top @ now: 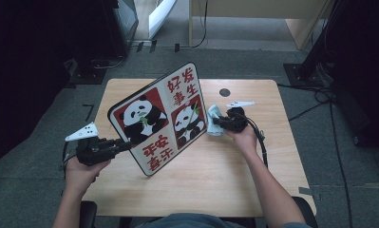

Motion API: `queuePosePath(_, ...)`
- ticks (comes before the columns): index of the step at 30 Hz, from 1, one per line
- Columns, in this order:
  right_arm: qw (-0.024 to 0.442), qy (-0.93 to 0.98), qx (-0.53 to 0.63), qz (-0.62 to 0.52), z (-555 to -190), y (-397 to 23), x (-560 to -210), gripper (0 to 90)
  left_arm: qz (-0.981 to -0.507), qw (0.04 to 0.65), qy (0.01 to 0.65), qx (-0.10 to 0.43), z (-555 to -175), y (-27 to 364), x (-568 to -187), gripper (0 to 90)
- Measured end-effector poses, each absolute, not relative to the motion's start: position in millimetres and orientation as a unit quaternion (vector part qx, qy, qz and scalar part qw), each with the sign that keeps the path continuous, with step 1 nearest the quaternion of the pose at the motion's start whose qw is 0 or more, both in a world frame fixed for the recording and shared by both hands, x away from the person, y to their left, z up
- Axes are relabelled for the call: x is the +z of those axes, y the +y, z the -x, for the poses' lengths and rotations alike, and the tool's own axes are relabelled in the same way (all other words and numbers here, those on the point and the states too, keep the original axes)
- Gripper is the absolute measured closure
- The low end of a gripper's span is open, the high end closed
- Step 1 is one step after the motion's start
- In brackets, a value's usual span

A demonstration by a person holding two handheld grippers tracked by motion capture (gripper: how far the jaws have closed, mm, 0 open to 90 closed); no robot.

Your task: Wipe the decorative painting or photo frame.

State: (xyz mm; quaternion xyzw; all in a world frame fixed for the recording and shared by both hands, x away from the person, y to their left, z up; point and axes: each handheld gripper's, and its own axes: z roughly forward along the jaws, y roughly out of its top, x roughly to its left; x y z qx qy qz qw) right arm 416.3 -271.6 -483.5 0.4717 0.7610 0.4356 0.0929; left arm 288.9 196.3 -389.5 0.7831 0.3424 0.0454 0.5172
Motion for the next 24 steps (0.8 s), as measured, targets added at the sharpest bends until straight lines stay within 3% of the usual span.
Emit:
queuePosePath(9,0.099,0.761,0.432,-0.474,-413.8,-280.8,-478.3,78.0,-0.791,0.509,0.336,0.050,-289.5,198.3,-392.1,57.9)
queuePosePath(24,0.126,0.761,0.423,-0.475,-401.7,-304.9,-467.5,77.9,-0.804,0.497,0.324,0.045,-289.2,204.9,-397.7,46.8)
